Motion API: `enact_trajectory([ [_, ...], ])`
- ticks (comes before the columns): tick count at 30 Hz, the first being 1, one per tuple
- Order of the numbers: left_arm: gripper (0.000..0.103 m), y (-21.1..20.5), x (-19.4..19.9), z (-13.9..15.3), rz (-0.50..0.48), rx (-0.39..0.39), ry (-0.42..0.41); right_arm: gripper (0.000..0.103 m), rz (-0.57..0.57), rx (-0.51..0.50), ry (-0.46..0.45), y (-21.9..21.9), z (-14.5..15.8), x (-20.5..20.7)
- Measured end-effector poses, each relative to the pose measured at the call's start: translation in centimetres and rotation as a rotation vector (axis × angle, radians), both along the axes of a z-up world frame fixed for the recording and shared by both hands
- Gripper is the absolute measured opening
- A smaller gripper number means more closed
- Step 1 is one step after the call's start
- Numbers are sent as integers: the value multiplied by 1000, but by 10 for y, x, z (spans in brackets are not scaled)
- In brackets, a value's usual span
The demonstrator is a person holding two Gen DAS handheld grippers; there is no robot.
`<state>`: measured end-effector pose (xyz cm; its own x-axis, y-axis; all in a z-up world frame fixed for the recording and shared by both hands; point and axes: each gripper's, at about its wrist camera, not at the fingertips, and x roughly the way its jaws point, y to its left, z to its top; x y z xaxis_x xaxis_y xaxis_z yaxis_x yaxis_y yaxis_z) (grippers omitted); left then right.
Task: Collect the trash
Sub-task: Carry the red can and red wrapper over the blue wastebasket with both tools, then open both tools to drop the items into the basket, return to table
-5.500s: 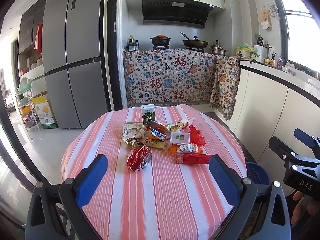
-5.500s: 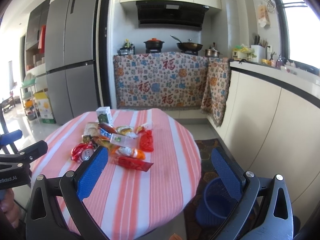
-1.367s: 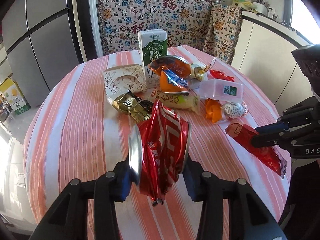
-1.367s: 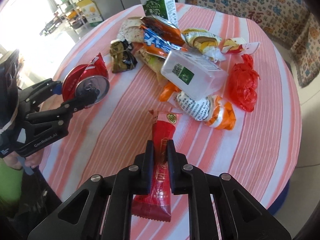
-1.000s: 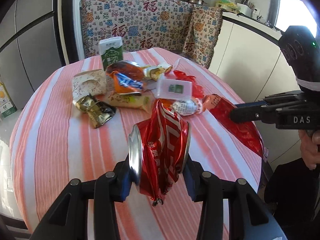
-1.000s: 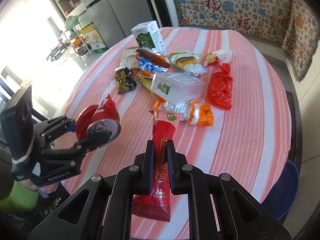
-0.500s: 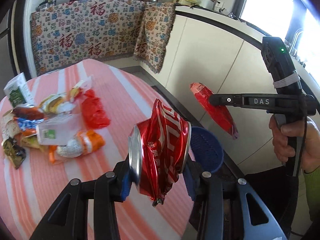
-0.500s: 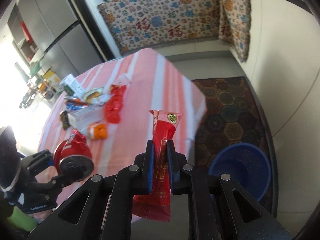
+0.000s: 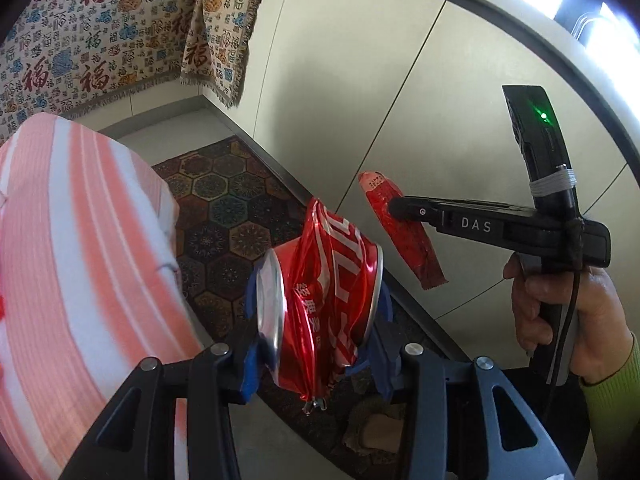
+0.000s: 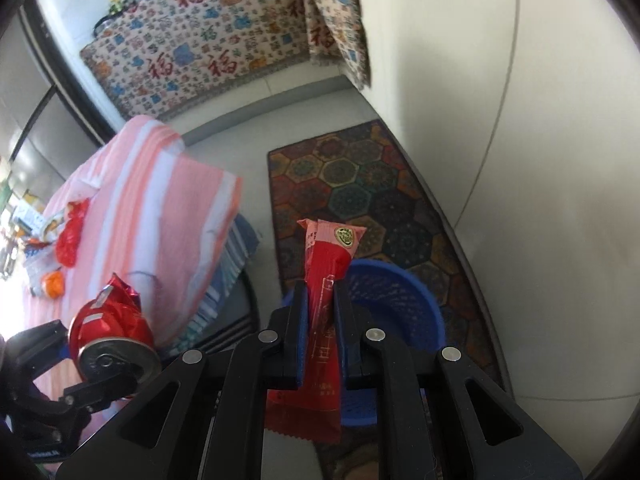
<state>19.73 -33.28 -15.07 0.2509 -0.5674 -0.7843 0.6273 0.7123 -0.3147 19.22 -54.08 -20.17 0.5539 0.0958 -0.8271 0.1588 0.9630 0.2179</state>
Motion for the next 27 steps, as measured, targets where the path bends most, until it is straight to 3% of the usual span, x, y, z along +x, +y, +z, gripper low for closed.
enact_trajectory([
  [9,45,-67,16,-49,-36,54,53,11,-46,33,19,-34,-25,5],
  [16,45,-92,25,-72,-65,105,32,12,-61,45,46,-40,-38,6],
  [19,47,-98,26,-79,-68,110,19,17,-70,49,36,-43,-38,6],
  [20,55,-101,27,-82,-73,109,18,18,-75,53,28,-44,-38,6],
  [21,67,-104,29,-85,-76,112,20,28,-79,58,22,-45,-36,5],
  [22,70,-106,29,-87,-71,117,14,33,-84,62,15,-46,-35,4],
  [27,70,-104,31,-84,-41,119,-11,37,-111,14,-31,-49,-21,-2],
])
